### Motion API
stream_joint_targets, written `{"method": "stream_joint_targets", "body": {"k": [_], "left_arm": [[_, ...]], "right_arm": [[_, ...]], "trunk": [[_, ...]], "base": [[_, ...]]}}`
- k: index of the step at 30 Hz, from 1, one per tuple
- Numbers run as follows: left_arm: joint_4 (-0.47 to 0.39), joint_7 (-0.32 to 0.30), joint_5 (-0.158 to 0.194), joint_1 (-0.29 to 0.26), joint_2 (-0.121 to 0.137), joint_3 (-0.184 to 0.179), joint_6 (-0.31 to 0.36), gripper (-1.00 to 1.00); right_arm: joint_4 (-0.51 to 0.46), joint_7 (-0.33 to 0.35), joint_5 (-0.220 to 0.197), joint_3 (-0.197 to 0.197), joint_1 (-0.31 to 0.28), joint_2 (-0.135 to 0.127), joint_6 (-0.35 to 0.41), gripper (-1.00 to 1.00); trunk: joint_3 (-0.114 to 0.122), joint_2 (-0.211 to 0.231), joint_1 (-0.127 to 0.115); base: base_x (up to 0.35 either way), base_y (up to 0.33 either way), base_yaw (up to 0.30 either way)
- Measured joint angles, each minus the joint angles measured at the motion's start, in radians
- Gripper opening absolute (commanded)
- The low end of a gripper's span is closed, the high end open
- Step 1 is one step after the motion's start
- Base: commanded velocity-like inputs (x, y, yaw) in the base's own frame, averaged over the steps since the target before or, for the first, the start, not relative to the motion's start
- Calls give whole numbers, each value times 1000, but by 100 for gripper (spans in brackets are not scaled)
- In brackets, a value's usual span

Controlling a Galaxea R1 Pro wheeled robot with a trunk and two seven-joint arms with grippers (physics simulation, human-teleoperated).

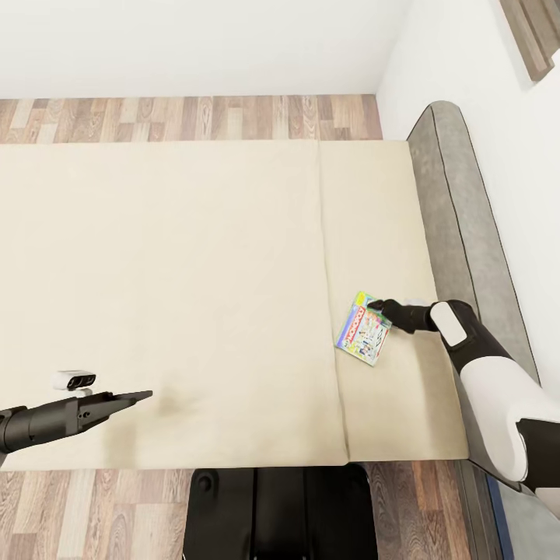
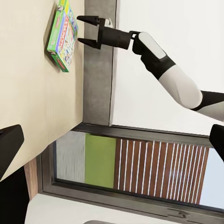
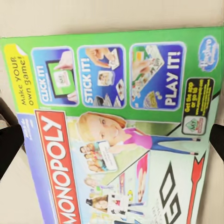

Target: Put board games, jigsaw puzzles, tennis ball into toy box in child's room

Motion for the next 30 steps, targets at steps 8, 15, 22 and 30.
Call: {"method": "stream_joint_targets", "body": {"k": [8, 15, 22, 30], "left_arm": [[0, 0, 0, 0, 0, 0, 0, 100], [0, 0, 0, 0, 0, 0, 0, 100], [0, 0, 0, 0, 0, 0, 0, 100], [0, 0, 0, 0, 0, 0, 0, 100]], "right_arm": [[1, -1, 1, 5, 0, 1, -39, 100], [2, -2, 1, 7, 1, 1, -50, 100], [3, -3, 2, 9, 1, -2, -78, 100], [25, -20, 6, 9, 1, 1, -87, 100]], "trunk": [[0, 0, 0], [0, 0, 0], [0, 0, 0], [0, 0, 0]], "base": [[0, 0, 0], [0, 0, 0], [0, 0, 0], [0, 0, 0]]}}
